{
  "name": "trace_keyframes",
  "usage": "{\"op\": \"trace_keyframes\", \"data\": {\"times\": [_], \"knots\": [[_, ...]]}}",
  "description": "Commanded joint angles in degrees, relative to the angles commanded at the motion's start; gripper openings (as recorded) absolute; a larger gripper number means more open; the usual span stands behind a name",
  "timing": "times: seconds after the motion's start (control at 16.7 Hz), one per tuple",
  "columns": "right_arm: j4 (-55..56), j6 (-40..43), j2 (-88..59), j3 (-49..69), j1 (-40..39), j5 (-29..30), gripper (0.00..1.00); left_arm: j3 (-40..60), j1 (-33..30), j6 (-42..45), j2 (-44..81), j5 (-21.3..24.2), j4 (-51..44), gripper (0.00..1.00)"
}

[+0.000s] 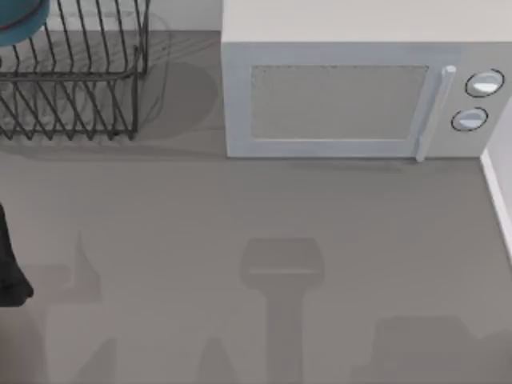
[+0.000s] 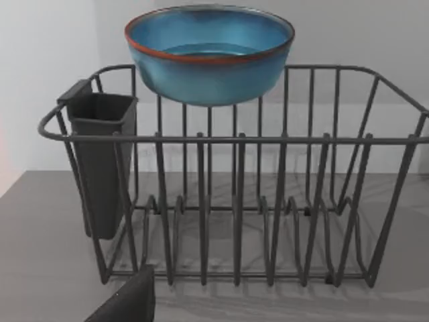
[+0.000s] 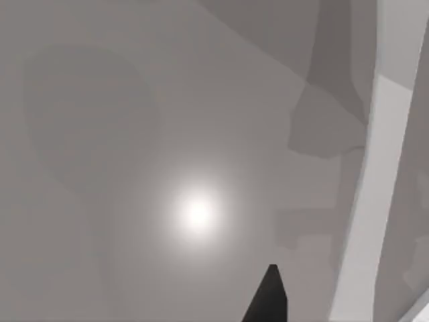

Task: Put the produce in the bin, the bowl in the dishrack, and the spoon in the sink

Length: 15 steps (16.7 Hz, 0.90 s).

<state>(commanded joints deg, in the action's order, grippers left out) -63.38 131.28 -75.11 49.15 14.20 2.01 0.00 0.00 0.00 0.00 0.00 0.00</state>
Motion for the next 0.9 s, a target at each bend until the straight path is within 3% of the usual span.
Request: {"op": "trace_keyframes", "data": {"times": [0.54, 0.9], "knots": [[-2.5, -0.37, -0.16, 3.26, -0.09, 0.04, 0.0, 0.0, 0.0, 0.0, 0.0, 0.0, 0.0, 1.0], [-7.94, 0.11, -13.1, 20.64, -0.76, 0.18, 0.0, 0.0, 0.0, 0.0, 0.0, 0.0, 0.0, 1.0]]}}
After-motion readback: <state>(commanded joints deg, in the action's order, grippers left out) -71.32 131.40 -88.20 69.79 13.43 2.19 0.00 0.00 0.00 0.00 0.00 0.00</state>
